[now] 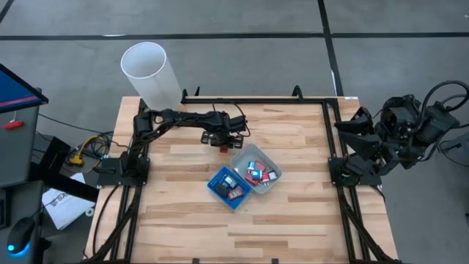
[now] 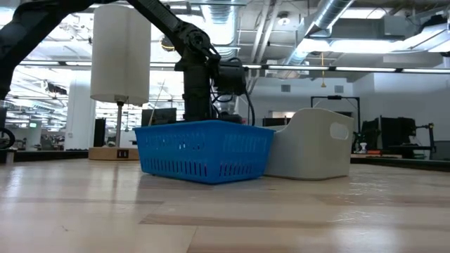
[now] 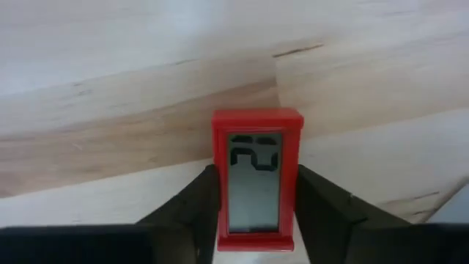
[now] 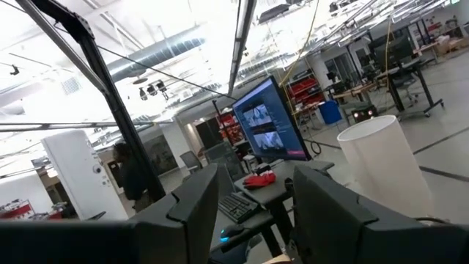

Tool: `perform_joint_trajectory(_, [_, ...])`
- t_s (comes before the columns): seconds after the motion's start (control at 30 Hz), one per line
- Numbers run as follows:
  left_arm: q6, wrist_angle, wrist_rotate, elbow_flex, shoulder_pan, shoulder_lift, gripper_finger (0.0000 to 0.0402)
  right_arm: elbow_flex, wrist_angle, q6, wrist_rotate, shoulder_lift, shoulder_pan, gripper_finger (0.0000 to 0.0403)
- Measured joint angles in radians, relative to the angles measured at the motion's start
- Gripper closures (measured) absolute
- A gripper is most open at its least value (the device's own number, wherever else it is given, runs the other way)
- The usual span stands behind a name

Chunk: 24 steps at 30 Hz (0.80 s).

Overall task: Pick & Place Office items
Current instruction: Put the red digital timer into the blue bin

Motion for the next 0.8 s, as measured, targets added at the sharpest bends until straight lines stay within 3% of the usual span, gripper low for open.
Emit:
perform_joint_trajectory(0.27, [0.023, 0.041, -0.071, -0.010, -0.002, -0.066, 0.0273, 0.000, 0.018, -0.033, 0.004, 0.000, 0.002, 0.0232])
perform_joint_trajectory(0.43, [0.100, 0.137, -0.081, -0.003, -0.018, -0.230, 0.0273, 0.000, 0.018, -0.057, 0.004, -0.011, 0.002, 0.0232])
perform_joint_trajectory(0.63, [0.338, 0.161, -0.071, -0.010, -0.158, -0.405, 0.0272, 0.000, 0.018, -0.073, 0.004, -0.022, 0.001, 0.0232])
perform_joint_trajectory(0.8, [0.389, 0.149, -0.061, -0.074, -0.316, -0.506, 0.0268, 0.000, 0.015, -0.073, 0.001, -0.025, 0.001, 0.0232])
